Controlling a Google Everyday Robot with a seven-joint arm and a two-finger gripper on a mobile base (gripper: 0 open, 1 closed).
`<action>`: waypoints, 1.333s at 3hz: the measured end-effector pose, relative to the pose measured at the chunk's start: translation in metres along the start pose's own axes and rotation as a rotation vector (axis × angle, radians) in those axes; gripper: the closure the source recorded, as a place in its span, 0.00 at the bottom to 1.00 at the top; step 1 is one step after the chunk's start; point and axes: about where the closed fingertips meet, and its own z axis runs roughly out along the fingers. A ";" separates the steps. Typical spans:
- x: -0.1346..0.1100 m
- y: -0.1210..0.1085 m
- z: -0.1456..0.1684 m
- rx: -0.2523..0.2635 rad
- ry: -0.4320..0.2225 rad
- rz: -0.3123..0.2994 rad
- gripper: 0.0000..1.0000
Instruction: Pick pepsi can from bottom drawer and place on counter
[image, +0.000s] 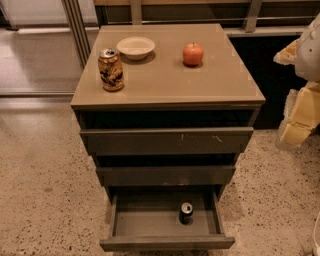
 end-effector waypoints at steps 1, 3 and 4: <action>0.000 0.000 0.000 0.000 0.000 0.000 0.00; 0.004 0.007 0.041 -0.004 -0.056 0.027 0.42; 0.007 0.023 0.120 -0.056 -0.128 0.037 0.66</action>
Offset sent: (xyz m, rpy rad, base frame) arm 0.0030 0.0004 -0.0213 0.0322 0.0013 -0.0037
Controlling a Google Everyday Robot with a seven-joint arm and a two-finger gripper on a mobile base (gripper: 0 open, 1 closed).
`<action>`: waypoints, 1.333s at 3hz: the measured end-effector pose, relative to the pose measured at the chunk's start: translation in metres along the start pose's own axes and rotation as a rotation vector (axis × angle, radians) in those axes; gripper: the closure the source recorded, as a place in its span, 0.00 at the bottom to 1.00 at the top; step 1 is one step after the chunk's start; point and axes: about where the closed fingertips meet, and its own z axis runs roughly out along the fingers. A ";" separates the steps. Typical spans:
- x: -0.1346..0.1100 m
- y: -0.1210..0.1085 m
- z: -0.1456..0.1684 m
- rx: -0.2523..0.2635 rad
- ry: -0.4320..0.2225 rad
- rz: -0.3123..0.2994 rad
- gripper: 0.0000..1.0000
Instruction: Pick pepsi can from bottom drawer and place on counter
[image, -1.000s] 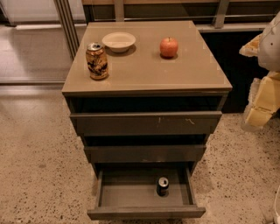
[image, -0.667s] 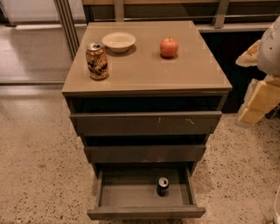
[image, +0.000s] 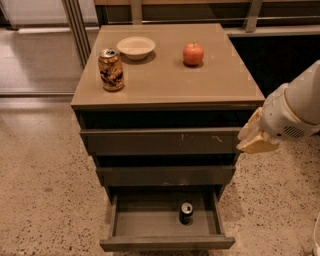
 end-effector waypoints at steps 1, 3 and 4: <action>0.006 0.008 0.091 -0.074 -0.056 0.006 0.89; 0.020 0.029 0.176 -0.207 -0.046 0.003 1.00; 0.051 0.032 0.206 -0.183 -0.049 -0.001 1.00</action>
Offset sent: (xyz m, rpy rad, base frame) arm 0.0160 0.0550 -0.2584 0.0926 0.2999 0.1312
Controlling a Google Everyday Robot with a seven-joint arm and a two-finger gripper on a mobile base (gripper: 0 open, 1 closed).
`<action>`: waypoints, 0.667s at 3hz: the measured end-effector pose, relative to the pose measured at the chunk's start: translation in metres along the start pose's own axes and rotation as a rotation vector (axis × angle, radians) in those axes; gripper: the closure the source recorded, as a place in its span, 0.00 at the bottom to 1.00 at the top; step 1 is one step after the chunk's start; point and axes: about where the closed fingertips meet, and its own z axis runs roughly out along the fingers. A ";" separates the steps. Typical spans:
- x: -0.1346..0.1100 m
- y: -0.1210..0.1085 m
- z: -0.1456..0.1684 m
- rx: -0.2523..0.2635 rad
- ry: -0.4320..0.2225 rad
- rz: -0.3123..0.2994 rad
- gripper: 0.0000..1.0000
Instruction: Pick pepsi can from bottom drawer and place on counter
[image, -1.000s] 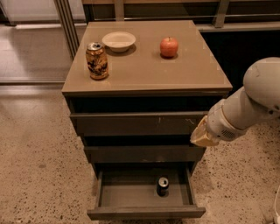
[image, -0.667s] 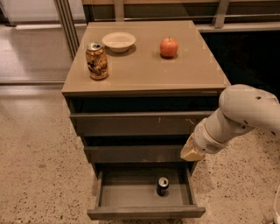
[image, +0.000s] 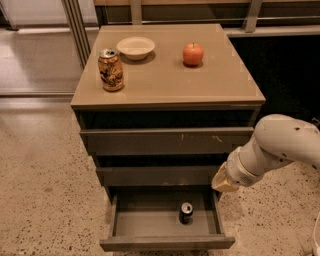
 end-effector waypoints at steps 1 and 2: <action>0.056 -0.013 0.058 0.033 -0.019 -0.006 1.00; 0.105 -0.031 0.112 0.006 -0.063 0.033 1.00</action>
Offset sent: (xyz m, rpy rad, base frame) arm 0.0391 -0.0956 -0.2605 0.1741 0.0799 -0.0850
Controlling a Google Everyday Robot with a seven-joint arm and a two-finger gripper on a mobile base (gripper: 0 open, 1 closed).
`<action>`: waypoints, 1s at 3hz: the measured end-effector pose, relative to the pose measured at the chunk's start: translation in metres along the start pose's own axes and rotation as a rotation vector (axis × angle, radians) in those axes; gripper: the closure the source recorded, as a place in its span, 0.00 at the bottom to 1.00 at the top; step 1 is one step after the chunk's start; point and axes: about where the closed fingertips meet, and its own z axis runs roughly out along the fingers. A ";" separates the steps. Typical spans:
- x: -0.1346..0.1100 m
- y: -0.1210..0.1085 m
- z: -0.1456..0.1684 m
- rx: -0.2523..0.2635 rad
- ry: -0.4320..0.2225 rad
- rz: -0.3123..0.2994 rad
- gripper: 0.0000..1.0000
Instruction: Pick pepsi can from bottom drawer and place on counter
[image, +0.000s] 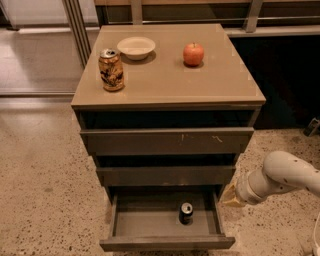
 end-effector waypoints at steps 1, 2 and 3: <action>0.012 0.007 0.035 -0.048 -0.021 0.025 1.00; 0.012 0.007 0.035 -0.048 -0.021 0.025 1.00; 0.020 0.005 0.047 -0.035 -0.035 0.005 1.00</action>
Offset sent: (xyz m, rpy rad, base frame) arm -0.0022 0.0049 -0.0343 0.0332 0.0402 -0.0029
